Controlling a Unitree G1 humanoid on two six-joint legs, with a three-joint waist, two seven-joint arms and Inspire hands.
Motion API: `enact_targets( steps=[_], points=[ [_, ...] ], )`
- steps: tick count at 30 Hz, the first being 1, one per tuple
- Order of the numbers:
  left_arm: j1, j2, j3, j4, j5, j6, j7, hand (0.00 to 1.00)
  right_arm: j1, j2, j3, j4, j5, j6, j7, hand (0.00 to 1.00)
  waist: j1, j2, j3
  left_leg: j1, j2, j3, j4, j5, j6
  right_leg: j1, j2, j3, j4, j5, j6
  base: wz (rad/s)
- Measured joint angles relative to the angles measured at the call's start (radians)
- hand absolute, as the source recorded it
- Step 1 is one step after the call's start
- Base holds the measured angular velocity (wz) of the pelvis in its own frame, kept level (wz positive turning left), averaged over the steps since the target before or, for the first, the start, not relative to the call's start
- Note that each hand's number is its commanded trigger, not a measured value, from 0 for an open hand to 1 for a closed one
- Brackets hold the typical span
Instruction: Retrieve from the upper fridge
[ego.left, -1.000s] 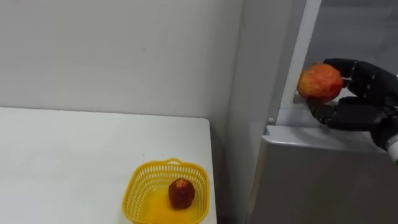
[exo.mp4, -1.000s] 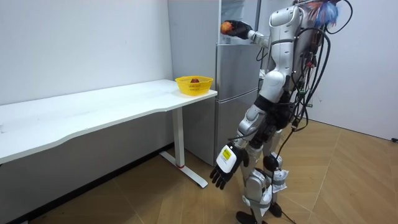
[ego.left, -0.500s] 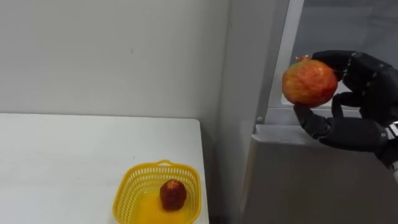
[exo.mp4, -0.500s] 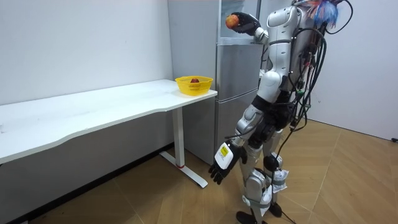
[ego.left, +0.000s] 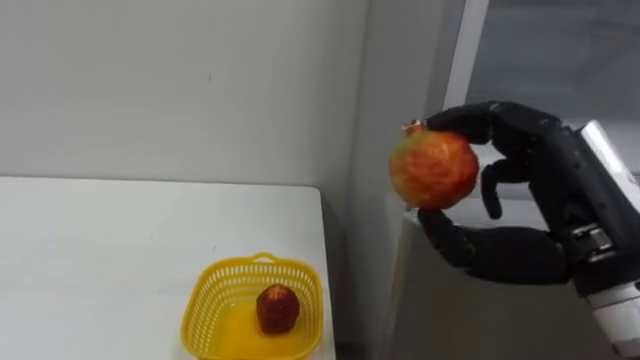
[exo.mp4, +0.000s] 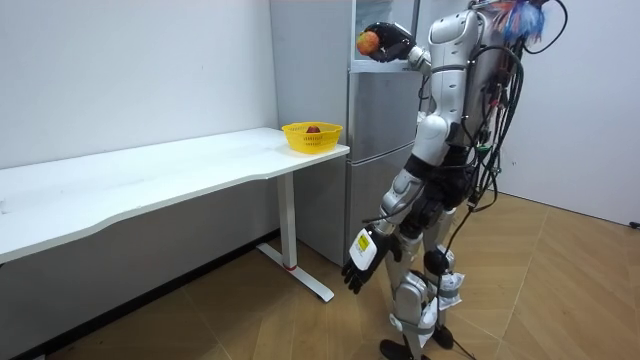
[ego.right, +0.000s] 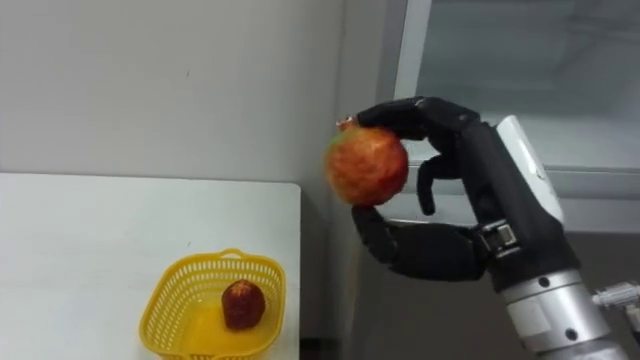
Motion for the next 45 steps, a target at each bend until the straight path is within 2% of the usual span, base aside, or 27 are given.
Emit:
enact_targets(
  steps=[3,4,6,11,15,16,19,24,30,37,40,45],
  points=[
    [-0.003,0.002,-0.010,0.001,0.001,0.000,-0.018,0.00,0.000,0.015,0.040,0.000,0.001,0.000,0.028,1.00,0.017,-0.005,0.0005,0.000,0.000,-0.001,0.000,0.000,0.000,0.000,-0.002,-0.011,-0.001,0.000,0.000,0.00],
    [-0.004,0.003,-0.010,0.001,0.002,0.000,-0.031,0.00,-0.002,0.026,0.050,0.000,-0.006,0.000,0.036,1.00,0.033,-0.005,0.0027,-0.001,0.000,-0.001,-0.001,0.000,0.000,-0.002,-0.003,-0.018,-0.001,0.000,0.000,0.00],
    [-0.004,0.003,-0.012,0.001,0.002,0.000,-0.036,0.00,-0.016,0.039,0.068,0.004,-0.014,-0.001,0.053,1.00,0.037,-0.009,0.0041,-0.004,-0.001,-0.004,-0.001,0.000,0.000,-0.002,-0.004,-0.022,-0.002,0.000,0.000,0.05],
    [-0.005,0.007,-0.038,-0.002,0.001,0.001,-0.051,0.00,-0.030,0.041,0.105,0.043,-0.016,-0.001,0.069,1.00,0.060,-0.017,0.0069,-0.010,-0.004,-0.020,0.000,0.000,0.000,0.002,-0.006,-0.035,-0.003,0.000,0.000,0.10],
    [-0.020,0.007,-0.059,0.001,-0.002,0.010,-0.051,0.00,-0.058,0.043,0.147,0.115,-0.016,0.000,0.073,1.00,0.077,-0.017,0.0194,-0.010,-0.006,-0.029,0.000,0.001,0.001,0.006,-0.008,-0.047,-0.003,0.000,0.001,0.07],
    [-0.028,0.007,-0.060,0.001,-0.001,0.014,-0.051,0.00,-0.064,0.043,0.153,0.135,-0.018,0.006,0.073,1.00,0.087,-0.018,0.0199,-0.012,-0.006,-0.030,0.000,0.001,0.001,0.005,-0.008,-0.047,-0.004,0.000,0.001,0.00],
    [-0.038,0.007,-0.060,-0.001,-0.001,0.018,-0.050,0.00,-0.079,0.044,0.170,0.159,-0.022,0.025,0.074,1.00,0.096,-0.018,0.0196,-0.018,-0.006,-0.037,0.001,0.001,0.001,0.001,-0.008,-0.049,-0.004,0.000,0.001,0.06],
    [-0.043,0.007,-0.058,-0.003,0.002,0.032,-0.051,0.00,-0.087,0.049,0.175,0.175,-0.032,0.032,0.075,1.00,0.116,-0.020,0.0170,-0.031,-0.007,-0.054,0.008,0.001,0.001,-0.003,-0.008,-0.060,-0.004,0.000,0.001,0.11],
    [-0.043,0.005,-0.058,-0.005,0.022,0.035,-0.051,0.00,-0.160,0.079,0.193,0.269,-0.049,0.032,0.076,1.00,0.123,-0.020,0.0169,-0.038,-0.008,-0.065,0.015,0.001,0.001,-0.001,-0.009,-0.076,-0.004,0.000,0.001,0.06],
    [-0.043,0.005,-0.057,-0.026,0.042,0.046,-0.062,0.00,-0.161,0.081,0.194,0.320,-0.149,0.032,0.105,1.00,0.133,-0.023,0.0145,-0.046,-0.010,-0.077,0.021,0.001,0.001,-0.001,-0.010,-0.080,-0.004,-0.001,0.001,0.05],
    [-0.044,0.005,-0.057,-0.072,0.042,0.052,-0.072,0.00,-0.162,0.081,0.195,0.351,-0.194,0.034,0.105,1.00,0.142,-0.028,0.0118,-0.047,-0.011,-0.080,0.023,0.001,0.001,-0.001,-0.010,-0.083,-0.003,-0.001,0.002,0.01],
    [-0.044,0.006,-0.057,-0.093,0.042,0.052,-0.070,0.00,-0.162,0.080,0.217,0.373,-0.201,0.039,0.105,1.00,0.143,-0.032,0.0126,-0.046,-0.011,-0.080,0.021,0.001,0.001,-0.001,-0.011,-0.083,-0.003,-0.001,0.002,0.00]
  ],
)
